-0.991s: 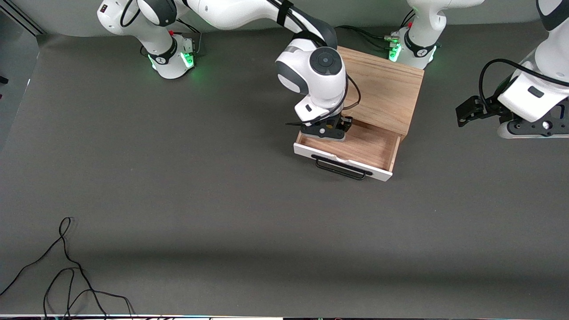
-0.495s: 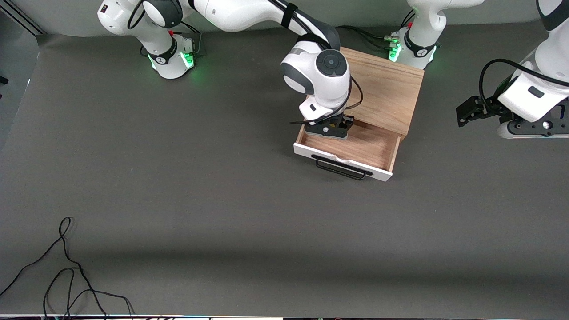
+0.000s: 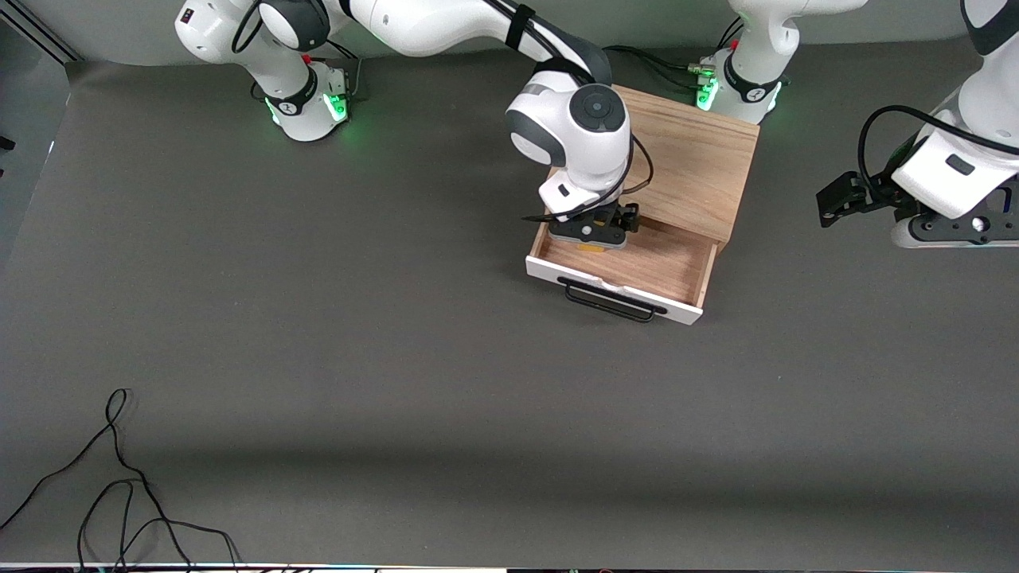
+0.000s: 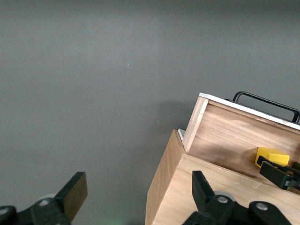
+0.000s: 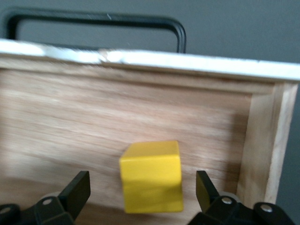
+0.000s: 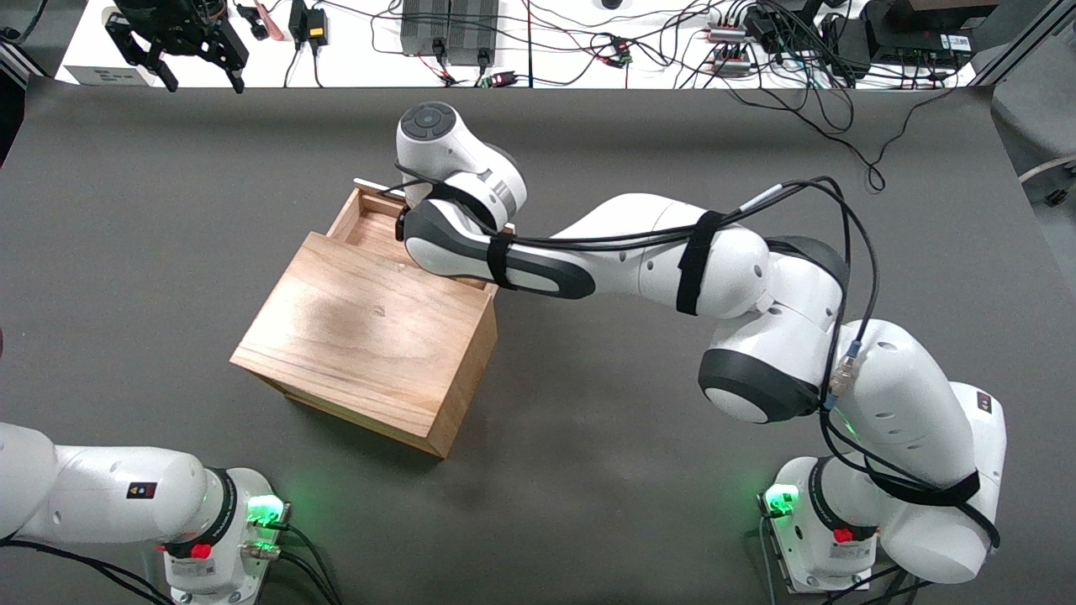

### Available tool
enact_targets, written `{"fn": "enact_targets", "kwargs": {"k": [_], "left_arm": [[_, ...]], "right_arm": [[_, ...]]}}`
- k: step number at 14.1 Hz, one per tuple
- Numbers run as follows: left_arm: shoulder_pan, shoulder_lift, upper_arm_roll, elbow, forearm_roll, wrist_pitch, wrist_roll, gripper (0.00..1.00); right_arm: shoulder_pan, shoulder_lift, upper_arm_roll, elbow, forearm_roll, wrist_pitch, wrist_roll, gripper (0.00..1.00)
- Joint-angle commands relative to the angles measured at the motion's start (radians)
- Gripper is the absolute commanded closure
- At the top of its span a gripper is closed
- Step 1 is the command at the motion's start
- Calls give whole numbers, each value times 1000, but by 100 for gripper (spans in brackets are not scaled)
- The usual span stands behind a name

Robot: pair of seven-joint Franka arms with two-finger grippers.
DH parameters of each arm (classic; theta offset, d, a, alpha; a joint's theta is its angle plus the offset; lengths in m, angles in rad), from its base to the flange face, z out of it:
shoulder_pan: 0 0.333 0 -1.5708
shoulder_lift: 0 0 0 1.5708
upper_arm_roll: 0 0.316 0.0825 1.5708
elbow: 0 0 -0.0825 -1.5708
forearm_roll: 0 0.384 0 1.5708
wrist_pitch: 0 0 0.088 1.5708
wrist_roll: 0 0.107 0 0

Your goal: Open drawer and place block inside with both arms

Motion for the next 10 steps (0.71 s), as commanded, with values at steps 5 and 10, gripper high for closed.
{"fn": "enact_targets", "kwargs": {"k": [5,10], "left_arm": [[5,-9,-3,0,3,-12,18,0],[5,-9,-3,0,3,-12,18,0]], "right_arm": [[-177,-245,-57,-26,-12,-175,-230,0],[-436,-504,-63,-237,1,-246,-462,0]]}}
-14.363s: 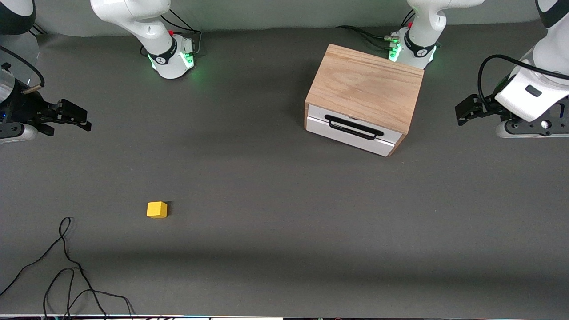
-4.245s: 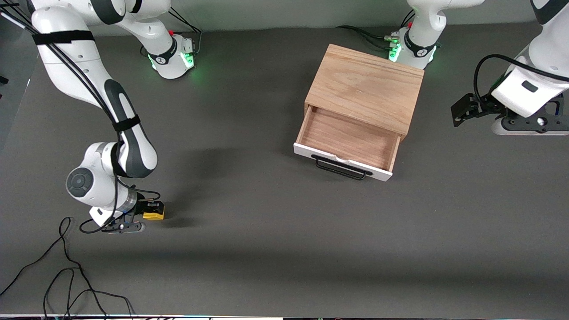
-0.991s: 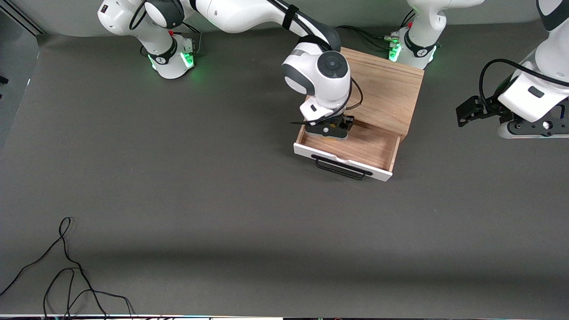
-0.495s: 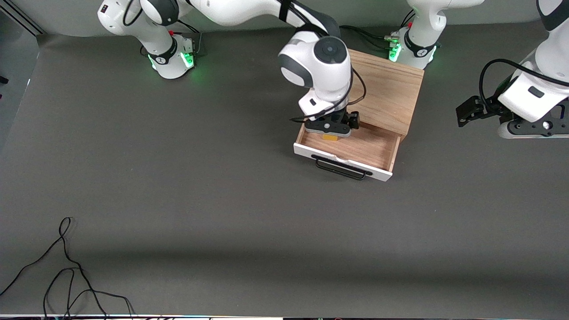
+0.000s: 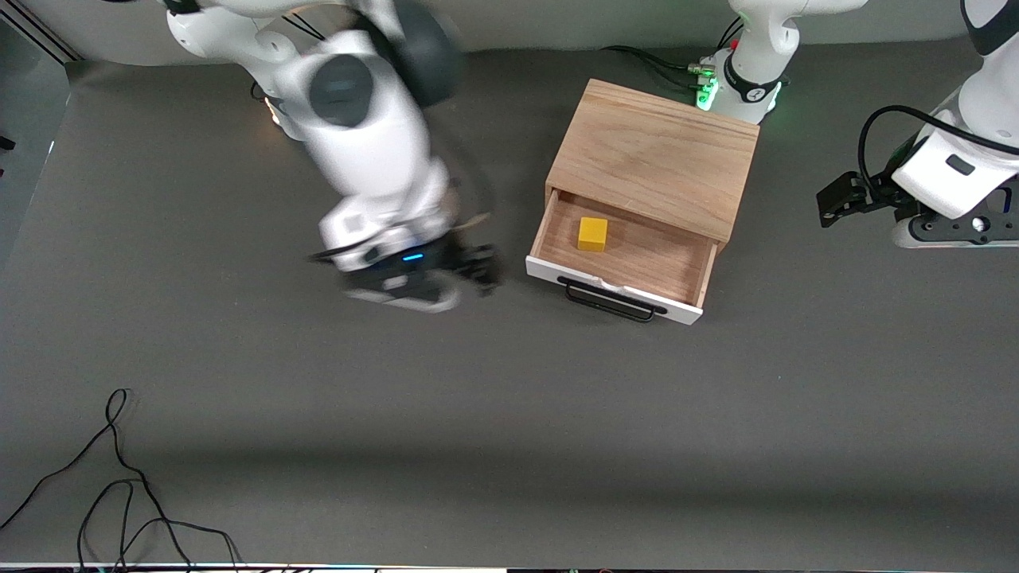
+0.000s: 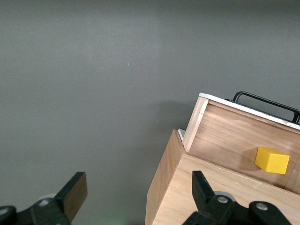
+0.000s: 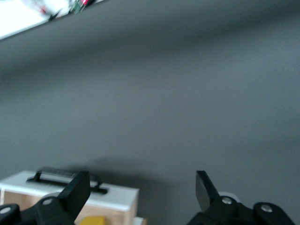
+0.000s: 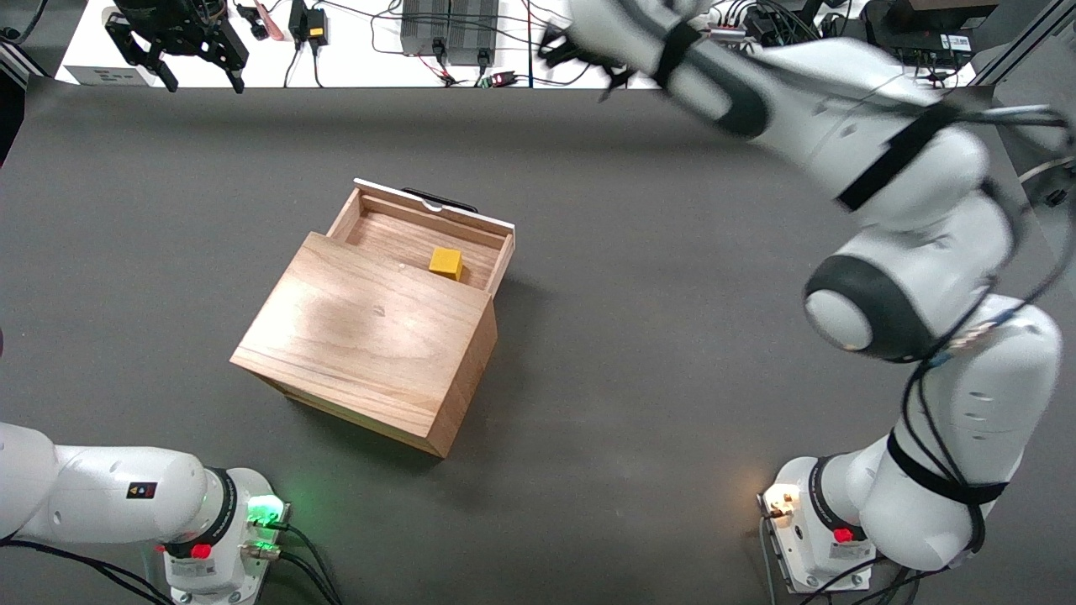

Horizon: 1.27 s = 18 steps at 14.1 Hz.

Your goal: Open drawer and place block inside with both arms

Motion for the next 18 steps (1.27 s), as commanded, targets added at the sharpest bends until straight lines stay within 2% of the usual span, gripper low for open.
{"fn": "enact_targets", "kwargs": {"k": [1,3,4,6,7,9,11,12,13,16,17,18], "left_arm": [[5,-9,-1,0,4,-12,18,0],[5,-9,-1,0,4,-12,18,0],[5,-9,-3,0,3,-10,18,0],[3,-9,-1,0,3,-10,18,0],[3,-7,-3,2,3,-6,18,0],[5,-9,-1,0,4,-15,18,0],[5,-7,-1,0,4,-15,18,0],[5,-9,-1,0,4,-15,18,0],[3,-7,-3,0,4,-15,17,0],[3,-7,-3,0,4,-15,17,0],[3,-7,-1,2,4,-13,17,0],[3,-7,-3,0,4,-15,17,0]], "right_arm": [[-103,-190,-10,-229,1,-2,-160,0],[-157,-269,-95,-311,11,-11,-367,0],[-157,-307,-153,-349,11,-11,-391,0],[-156,-371,-223,-412,2,-20,-399,0],[-154,-405,-240,-437,-5,-13,-402,0],[-156,-434,-258,-442,-67,-14,-530,0],[-157,-448,-312,-446,-68,-23,-648,0],[-186,-450,-307,-443,-69,-43,-723,0],[-255,-448,-269,-437,-68,-75,-762,0],[-520,-465,23,-437,-77,-109,-770,0],[-585,-468,95,-438,-78,-118,-768,0],[-614,-468,131,-438,-80,-123,-773,0]]}}
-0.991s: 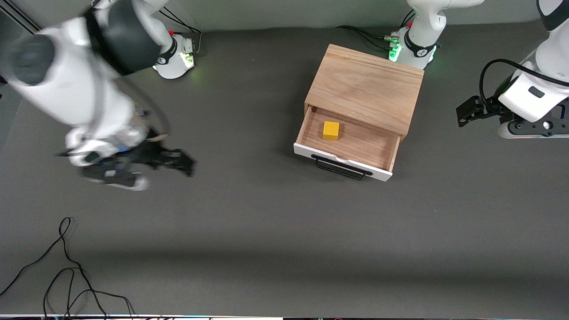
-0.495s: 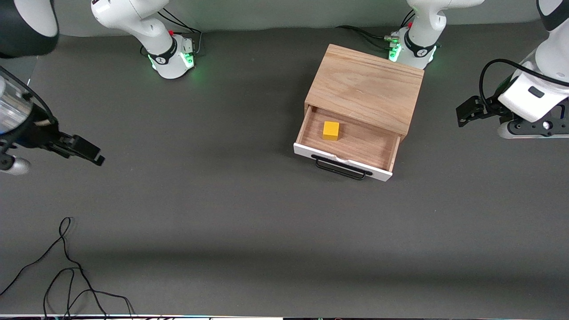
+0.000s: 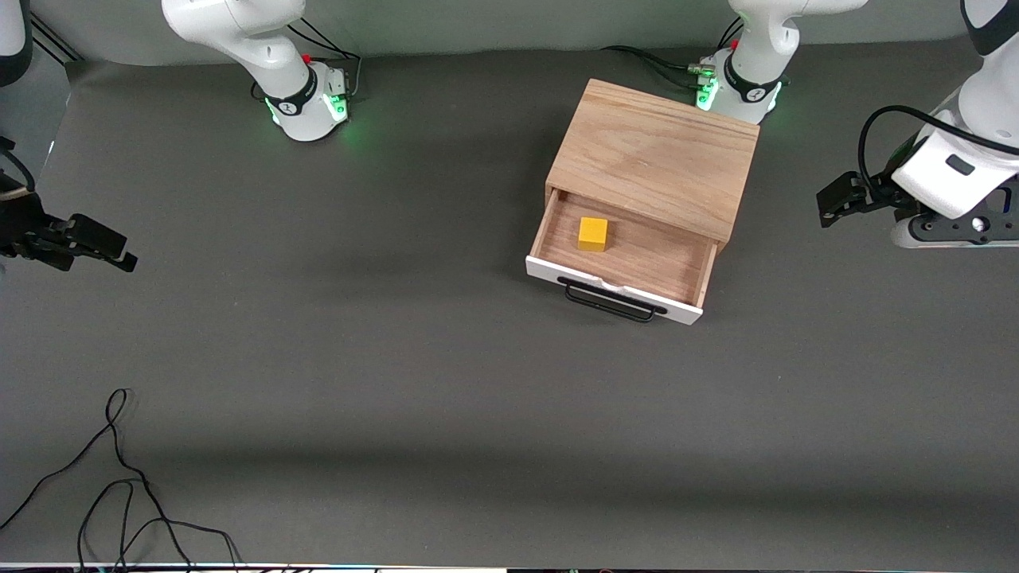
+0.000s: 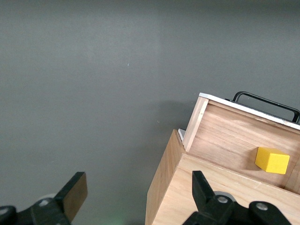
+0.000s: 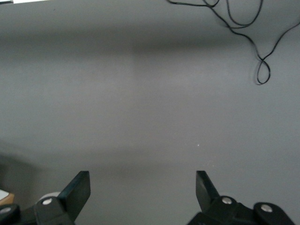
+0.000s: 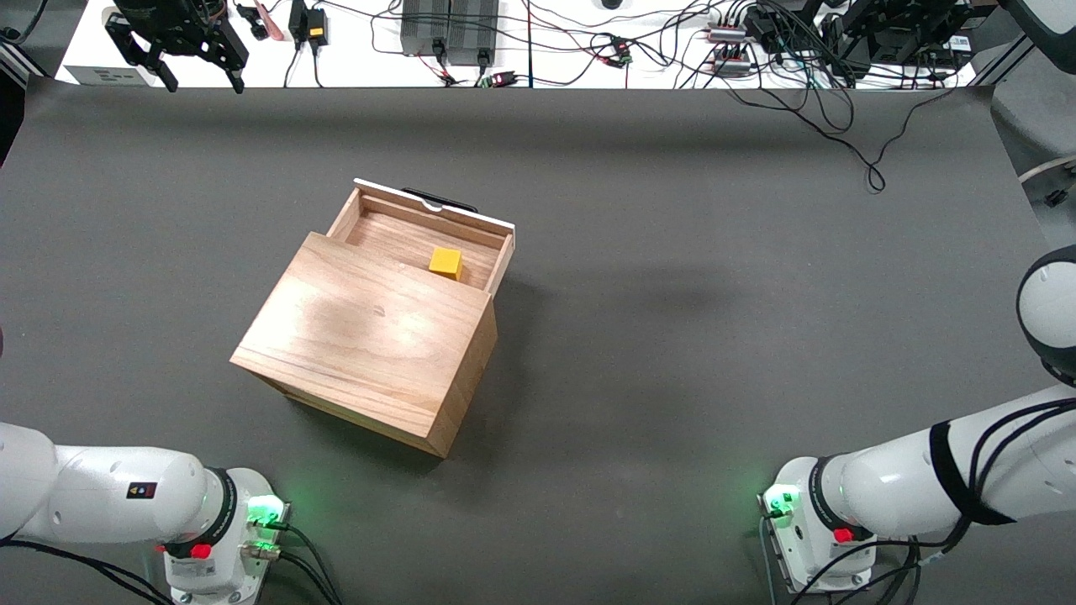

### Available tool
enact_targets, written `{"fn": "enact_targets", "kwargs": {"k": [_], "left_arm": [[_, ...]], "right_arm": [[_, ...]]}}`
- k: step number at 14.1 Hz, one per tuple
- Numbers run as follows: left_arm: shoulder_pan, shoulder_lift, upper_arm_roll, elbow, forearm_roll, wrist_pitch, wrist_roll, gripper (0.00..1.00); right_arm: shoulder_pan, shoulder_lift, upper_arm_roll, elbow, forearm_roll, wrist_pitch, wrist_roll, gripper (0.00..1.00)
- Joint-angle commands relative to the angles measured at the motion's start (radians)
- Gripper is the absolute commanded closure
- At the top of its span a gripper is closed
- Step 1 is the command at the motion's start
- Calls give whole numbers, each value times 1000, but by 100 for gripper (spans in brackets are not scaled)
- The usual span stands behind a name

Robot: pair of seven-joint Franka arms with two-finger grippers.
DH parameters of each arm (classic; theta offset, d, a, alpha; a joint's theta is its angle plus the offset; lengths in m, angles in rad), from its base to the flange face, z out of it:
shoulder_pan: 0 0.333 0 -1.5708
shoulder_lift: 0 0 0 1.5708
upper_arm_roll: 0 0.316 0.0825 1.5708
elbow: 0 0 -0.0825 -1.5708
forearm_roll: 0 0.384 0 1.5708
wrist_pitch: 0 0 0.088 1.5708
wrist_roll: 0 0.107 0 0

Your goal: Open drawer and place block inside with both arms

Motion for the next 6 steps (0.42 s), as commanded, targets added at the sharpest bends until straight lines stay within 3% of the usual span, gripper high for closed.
{"fn": "enact_targets", "kwargs": {"k": [1,6], "left_arm": [[3,-7,-2,0,4,-15,15,0],[3,-7,-2,2,4,-15,15,0]], "right_arm": [[-77,-27,104,-16,-20,-17,-20,0],[-85,-19,110,-14,-19,-46,-16,0]]}}
